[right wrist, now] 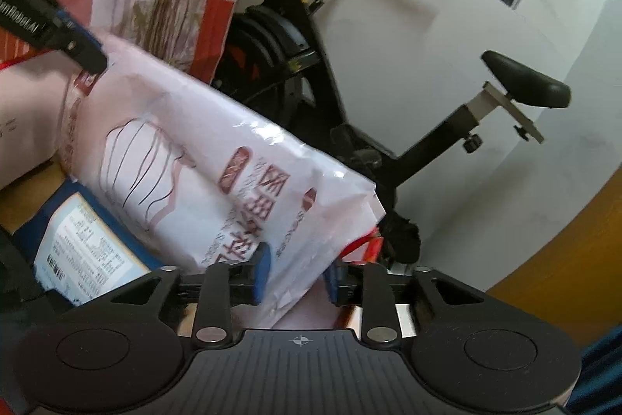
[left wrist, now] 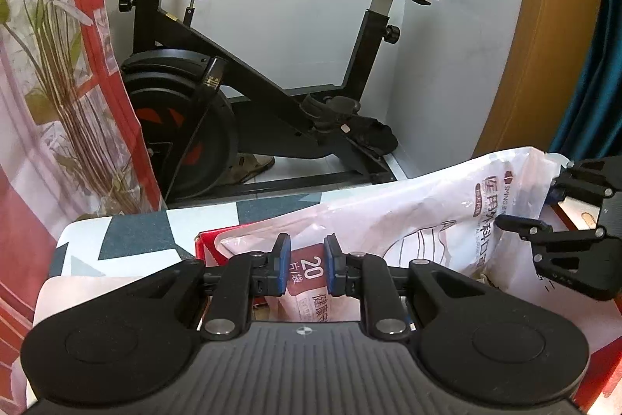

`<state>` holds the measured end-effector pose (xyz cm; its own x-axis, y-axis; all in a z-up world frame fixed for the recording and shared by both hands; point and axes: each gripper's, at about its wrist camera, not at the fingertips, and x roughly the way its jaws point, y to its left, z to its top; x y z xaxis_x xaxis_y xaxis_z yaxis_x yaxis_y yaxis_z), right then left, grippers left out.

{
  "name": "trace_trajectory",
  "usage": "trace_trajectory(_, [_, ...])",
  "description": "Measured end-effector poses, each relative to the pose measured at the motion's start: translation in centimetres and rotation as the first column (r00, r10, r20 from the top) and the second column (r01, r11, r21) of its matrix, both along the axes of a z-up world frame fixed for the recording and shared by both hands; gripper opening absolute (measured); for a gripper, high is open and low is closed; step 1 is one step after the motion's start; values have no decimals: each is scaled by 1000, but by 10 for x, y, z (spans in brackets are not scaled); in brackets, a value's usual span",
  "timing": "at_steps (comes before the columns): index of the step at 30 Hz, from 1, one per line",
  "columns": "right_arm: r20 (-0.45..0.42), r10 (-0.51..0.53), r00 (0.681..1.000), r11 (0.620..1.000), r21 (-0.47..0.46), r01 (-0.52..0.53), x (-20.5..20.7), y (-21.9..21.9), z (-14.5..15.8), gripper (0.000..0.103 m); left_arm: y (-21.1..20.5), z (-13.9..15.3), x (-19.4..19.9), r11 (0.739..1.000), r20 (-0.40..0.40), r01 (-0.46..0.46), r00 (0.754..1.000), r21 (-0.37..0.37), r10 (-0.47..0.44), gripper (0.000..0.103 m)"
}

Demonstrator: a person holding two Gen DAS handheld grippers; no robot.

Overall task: Organize soft objects
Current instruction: 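Lower the mask pack into the box and open both grippers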

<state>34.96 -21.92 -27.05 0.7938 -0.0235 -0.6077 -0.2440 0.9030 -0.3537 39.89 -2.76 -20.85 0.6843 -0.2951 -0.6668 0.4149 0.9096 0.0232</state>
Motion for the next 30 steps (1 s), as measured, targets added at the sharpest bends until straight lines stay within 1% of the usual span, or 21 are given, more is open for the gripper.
trace_trajectory(3, [36,-6,999,1000,10,6,-3,-5,8,36,1,2,-2,1000,9,-1,1000,3,1,20])
trace_trajectory(4, [47,-14,999,1000,13,13,-4,-6,12,43,1,4,-2,1000,16,-5,1000,4,5,20])
trace_trajectory(5, [64,-25,998,1000,19,24,-6,-8,17,46,1,5,-3,1000,22,-11,1000,5,11,20])
trace_trajectory(6, [81,-31,996,999,34,28,-8,-10,22,53,1,7,-4,1000,26,-17,1000,3,17,20])
trace_trajectory(7, [96,-36,995,998,52,32,-10,-12,28,57,2,9,-6,1000,30,-25,999,-1,25,21])
trace_trajectory(9, [113,-49,992,994,99,38,-15,-17,38,61,4,13,-10,999,40,-37,999,-11,38,24])
trace_trajectory(11, [112,-54,992,986,166,35,-22,-23,46,66,6,17,-15,999,50,-40,998,-18,41,34])
trace_trajectory(12, [107,-55,993,977,210,32,-26,-26,49,75,6,19,-19,999,60,-40,997,-20,41,44])
trace_trajectory(13, [101,-56,993,969,247,29,-31,-29,52,85,7,22,-23,999,70,-38,997,-23,39,58])
trace_trajectory(14, [100,-59,993,959,283,28,-36,-32,54,88,8,23,-28,999,78,-37,996,-28,39,64])
trace_trajectory(16, [91,-69,993,942,333,35,-46,-35,57,97,10,26,-39,998,89,-44,995,-40,48,82])
trace_trajectory(17, [81,-76,994,931,362,41,-51,-35,58,103,11,26,-44,998,90,-49,995,-46,53,86])
trace_trajectory(18, [75,-80,994,921,387,44,-56,-36,59,103,13,27,-50,997,89,-57,994,-56,62,94])
trace_trajectory(19, [68,-81,994,909,415,45,-62,-35,61,103,14,27,-57,996,88,-65,994,-68,71,100])
trace_trajectory(21, [47,-79,996,888,458,49,-73,-34,63,103,18,28,-69,992,76,-79,993,-94,86,103])
trace_trajectory(25, [47,-90,995,863,502,54,-98,-26,67,103,23,27,-93,989,44,-99,994,-106,105,103])
trace_trajectory(30, [49,-111,993,832,551,66,-126,-17,70,103,25,27,-126,989,73,-119,989,-94,126,103])
